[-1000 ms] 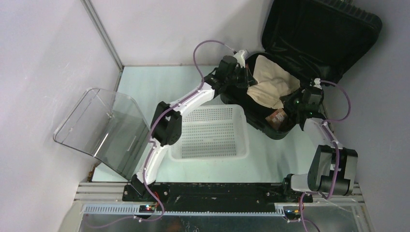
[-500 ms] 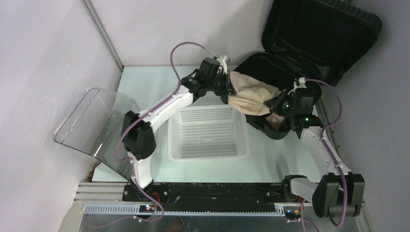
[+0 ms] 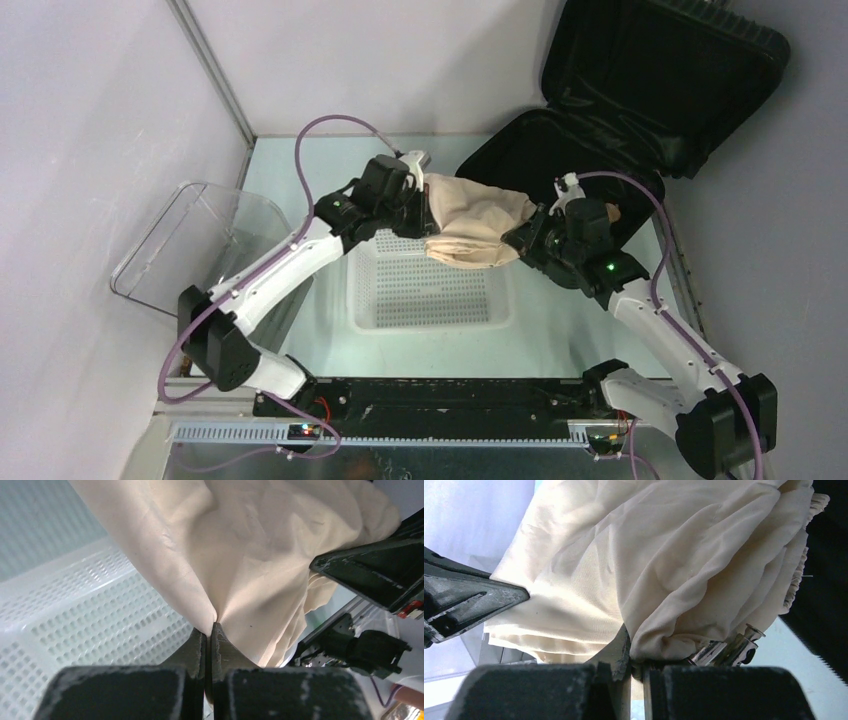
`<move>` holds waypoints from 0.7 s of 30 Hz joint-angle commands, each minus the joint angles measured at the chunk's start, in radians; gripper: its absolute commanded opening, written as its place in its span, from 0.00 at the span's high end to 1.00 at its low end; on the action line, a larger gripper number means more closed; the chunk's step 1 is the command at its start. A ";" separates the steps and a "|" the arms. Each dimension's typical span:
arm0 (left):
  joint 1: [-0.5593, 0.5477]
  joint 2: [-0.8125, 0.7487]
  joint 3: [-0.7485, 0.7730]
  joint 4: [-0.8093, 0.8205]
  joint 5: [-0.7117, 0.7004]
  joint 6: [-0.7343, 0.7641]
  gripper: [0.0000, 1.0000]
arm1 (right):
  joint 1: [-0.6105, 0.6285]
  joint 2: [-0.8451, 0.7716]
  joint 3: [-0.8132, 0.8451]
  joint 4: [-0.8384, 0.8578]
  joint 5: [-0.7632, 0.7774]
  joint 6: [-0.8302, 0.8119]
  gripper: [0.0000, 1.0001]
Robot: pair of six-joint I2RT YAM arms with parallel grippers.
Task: Open, take out, and arrange the luggage
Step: Place the clothes in the bin.
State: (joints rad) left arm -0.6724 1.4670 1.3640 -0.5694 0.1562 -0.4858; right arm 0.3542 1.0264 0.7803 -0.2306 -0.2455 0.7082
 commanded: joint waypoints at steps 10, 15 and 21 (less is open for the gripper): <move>0.015 -0.295 -0.302 -0.129 -0.176 0.088 1.00 | 0.291 0.048 0.001 0.015 0.213 0.028 1.00; 0.026 -0.365 -0.454 -0.106 -0.191 0.088 0.97 | 0.398 0.143 0.000 0.036 0.313 0.025 1.00; 0.032 -0.344 -0.516 -0.078 -0.212 0.104 0.97 | 0.518 0.273 0.000 0.062 0.420 0.051 1.00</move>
State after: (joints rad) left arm -0.6563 1.1297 0.8608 -0.6388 0.0105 -0.4274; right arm 0.8223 1.2495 0.7803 -0.2043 0.0154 0.7429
